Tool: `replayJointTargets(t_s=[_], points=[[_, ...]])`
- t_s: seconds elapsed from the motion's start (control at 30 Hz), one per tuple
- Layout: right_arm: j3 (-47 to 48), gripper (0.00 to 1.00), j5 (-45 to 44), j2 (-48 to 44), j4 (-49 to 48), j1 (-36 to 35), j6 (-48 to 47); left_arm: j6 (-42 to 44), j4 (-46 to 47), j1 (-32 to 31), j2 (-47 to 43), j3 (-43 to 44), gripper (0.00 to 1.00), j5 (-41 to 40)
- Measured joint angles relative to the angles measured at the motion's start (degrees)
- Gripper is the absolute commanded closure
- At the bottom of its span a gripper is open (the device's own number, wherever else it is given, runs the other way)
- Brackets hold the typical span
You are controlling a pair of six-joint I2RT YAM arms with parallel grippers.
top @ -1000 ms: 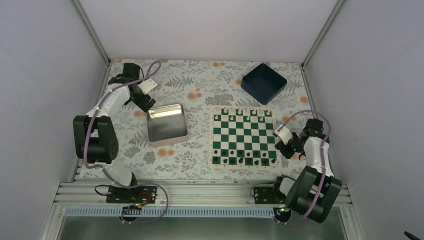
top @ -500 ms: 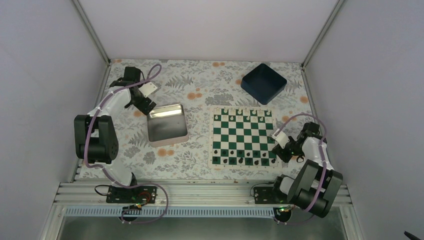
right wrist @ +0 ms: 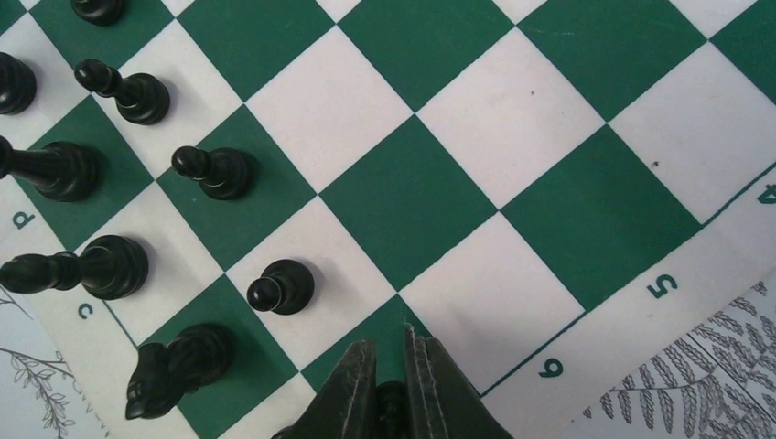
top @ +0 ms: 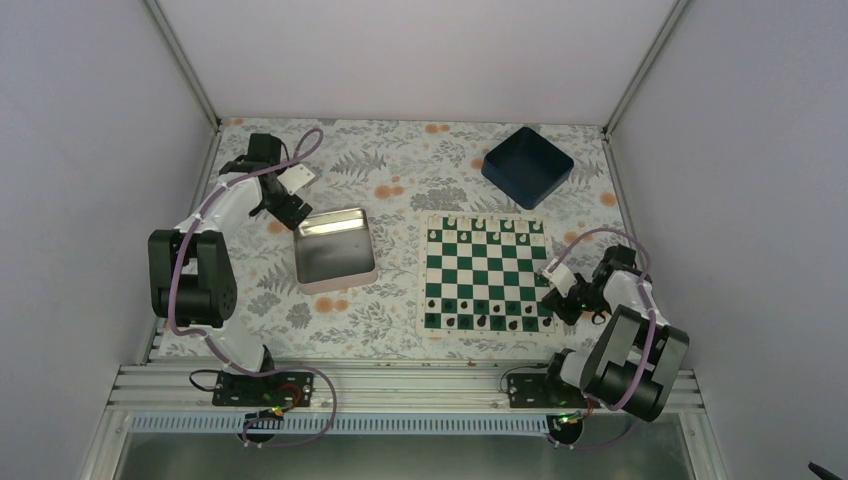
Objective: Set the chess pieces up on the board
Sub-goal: Place the chess piece on the chessboard.
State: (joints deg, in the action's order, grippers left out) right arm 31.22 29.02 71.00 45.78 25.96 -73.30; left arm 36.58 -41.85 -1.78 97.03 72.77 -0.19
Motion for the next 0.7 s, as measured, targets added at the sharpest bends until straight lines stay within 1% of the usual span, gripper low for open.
replayJointTargets(t_s=[0.5,0.57,0.7], points=[[0.02,0.91,0.70,3.06,-0.13,0.00,-0.11,0.02,0.04,0.00,0.00,-0.68,0.00,-0.76],[0.02,0.90,0.70,3.06,-0.15,0.00,-0.11,0.00,0.07,0.00,0.00,-0.68,0.00,-0.76],[0.02,0.85,0.61,3.15,-0.33,0.00,-0.13,0.02,0.04,0.00,0.00,-0.68,0.00,-0.90]])
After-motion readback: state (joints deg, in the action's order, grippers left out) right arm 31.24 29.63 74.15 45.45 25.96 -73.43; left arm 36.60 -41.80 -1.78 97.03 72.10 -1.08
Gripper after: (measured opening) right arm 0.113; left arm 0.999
